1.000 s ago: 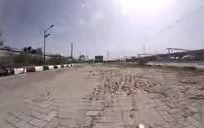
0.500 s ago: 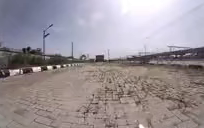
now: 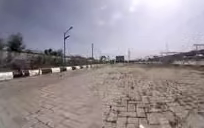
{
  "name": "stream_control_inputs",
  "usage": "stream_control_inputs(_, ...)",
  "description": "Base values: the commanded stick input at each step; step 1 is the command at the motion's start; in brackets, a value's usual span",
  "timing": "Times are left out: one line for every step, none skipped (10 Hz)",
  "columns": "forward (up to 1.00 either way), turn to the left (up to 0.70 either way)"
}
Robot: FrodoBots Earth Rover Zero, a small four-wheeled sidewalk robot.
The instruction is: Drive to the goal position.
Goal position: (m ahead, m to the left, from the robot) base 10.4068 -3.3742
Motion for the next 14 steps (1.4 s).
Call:
stream_control_inputs(1.0,0.0)
stream_control_inputs(1.0,0.0)
stream_control_inputs(1.0,0.0)
stream_control_inputs(1.0,0.0)
stream_control_inputs(1.0,0.0)
stream_control_inputs(1.0,0.0)
stream_control_inputs(1.0,0.4)
stream_control_inputs(1.0,0.4)
stream_control_inputs(1.0,0.4)
stream_control_inputs(1.0,0.4)
stream_control_inputs(1.0,0.25)
stream_control_inputs(1.0,0.05)
stream_control_inputs(1.0,0.0)
stream_control_inputs(1.0,0.0)
